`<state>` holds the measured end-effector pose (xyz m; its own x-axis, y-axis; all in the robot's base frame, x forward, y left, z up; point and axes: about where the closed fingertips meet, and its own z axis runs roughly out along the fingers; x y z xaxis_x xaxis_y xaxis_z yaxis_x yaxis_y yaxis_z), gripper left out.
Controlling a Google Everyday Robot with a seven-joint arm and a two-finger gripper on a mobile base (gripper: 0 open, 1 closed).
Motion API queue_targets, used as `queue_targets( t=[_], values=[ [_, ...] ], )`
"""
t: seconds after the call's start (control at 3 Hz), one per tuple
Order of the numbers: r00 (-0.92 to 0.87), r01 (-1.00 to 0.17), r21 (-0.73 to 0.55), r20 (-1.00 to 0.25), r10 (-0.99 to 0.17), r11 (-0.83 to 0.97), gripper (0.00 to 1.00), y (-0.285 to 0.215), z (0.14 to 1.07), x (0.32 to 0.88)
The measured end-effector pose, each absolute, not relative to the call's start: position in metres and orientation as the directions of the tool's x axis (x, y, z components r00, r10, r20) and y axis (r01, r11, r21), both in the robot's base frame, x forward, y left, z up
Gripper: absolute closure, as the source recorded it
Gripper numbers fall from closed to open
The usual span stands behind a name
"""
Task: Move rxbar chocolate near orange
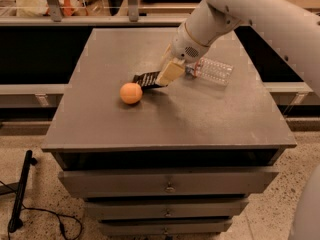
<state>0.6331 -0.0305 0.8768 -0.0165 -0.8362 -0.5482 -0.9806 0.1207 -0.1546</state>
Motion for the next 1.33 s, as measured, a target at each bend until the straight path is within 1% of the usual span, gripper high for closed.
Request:
queue_targets(
  t=[0.33, 0.67, 1.33],
  values=[
    [-0.014, -0.982, -0.151, -0.542, -0.840, 0.114, 0.13, -0.031, 0.877, 0.632],
    [-0.003, -0.984, -0.151, -0.536, -0.844, 0.099, 0.00, -0.028, 0.878, 0.634],
    [0.038, -0.984, -0.161, -0.596, -0.802, 0.073, 0.00, -0.035, 0.892, 0.645]
  ],
)
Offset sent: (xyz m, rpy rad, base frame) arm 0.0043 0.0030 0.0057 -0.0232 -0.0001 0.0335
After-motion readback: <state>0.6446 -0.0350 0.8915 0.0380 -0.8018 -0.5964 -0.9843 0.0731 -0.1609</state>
